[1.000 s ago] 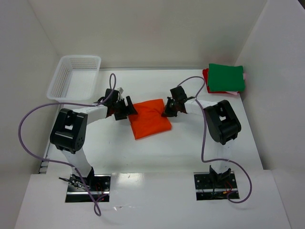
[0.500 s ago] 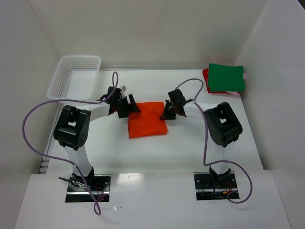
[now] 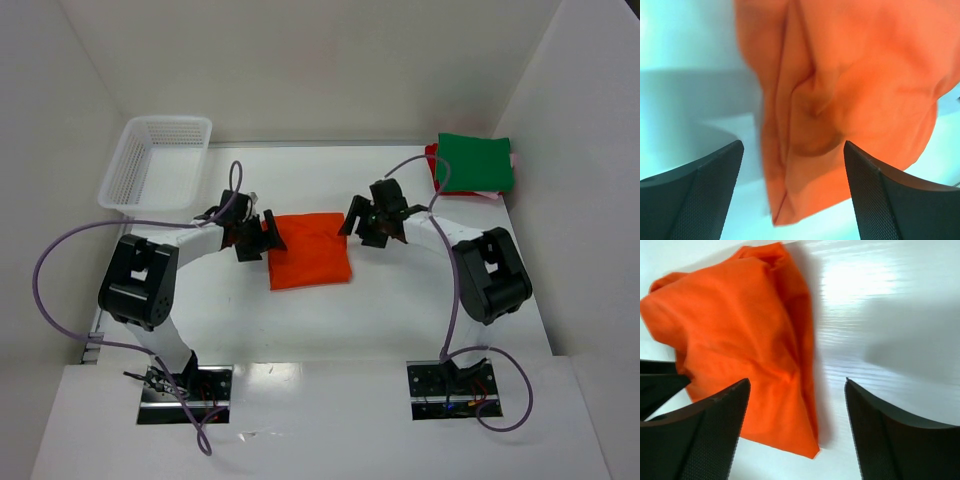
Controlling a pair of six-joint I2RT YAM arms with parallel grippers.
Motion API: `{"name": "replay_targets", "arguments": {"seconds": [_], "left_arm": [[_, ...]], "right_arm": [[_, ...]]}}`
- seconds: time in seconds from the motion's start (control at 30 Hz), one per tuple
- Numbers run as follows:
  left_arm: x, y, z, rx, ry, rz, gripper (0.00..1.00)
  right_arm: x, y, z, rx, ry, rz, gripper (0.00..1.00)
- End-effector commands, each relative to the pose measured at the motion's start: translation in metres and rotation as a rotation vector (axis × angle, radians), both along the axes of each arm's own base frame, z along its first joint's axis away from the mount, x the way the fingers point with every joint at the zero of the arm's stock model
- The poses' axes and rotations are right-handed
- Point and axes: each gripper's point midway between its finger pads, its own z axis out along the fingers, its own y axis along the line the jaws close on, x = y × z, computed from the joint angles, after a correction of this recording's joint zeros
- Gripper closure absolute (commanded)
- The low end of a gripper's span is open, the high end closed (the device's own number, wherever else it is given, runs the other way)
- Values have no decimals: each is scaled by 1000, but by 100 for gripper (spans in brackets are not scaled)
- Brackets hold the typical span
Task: Fold and stack the t-shirts
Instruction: Put the neatly folded tshirt into the corner of the board with the right arm
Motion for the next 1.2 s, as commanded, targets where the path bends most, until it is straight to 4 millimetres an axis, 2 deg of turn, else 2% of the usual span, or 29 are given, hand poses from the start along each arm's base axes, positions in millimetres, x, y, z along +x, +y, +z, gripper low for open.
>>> {"name": "replay_targets", "arguments": {"seconds": [0.0,0.03,0.07,0.17,0.23,0.4,0.5,0.63,0.73,0.77,0.83,0.9,0.93,1.0,1.03,1.17], "left_arm": [[-12,7,9,42,-5,-22,11],[-9,6,16,37,-25,-22,11],[-11,6,15,32,-14,-27,11],[-6,5,19,35,-19,-34,11],[-7,5,16,38,-10,-35,11],[-8,0,9,18,17,-54,11],[-6,-1,10,24,24,-61,11],[-5,3,10,44,30,-50,11],[-6,5,11,54,38,-45,11],[-6,5,11,54,38,-45,11],[-4,6,13,65,32,-48,11],[-6,7,12,68,41,-48,11],[-5,8,11,75,39,-43,11],[-7,9,10,78,50,-44,11],[-7,9,10,78,50,-44,11],[-8,10,11,88,57,-39,11]], "right_arm": [[-3,-13,0,10,-26,28,16],[-7,-6,1,44,-20,57,6],[-5,-3,6,53,-60,93,0],[-7,0,7,68,-67,117,0],[-6,4,11,90,-81,133,0],[-11,13,4,139,-83,179,0],[-12,18,-6,162,-57,189,0],[-16,13,-37,126,40,148,0],[-21,16,-47,131,71,139,3],[-22,16,-51,134,89,126,7],[-22,26,-52,124,89,146,10],[-28,31,-63,107,122,147,12],[-29,42,-60,107,119,173,13],[-34,48,-70,84,149,175,14],[-33,57,-69,77,138,191,14],[-41,63,-80,45,169,196,21]]}}
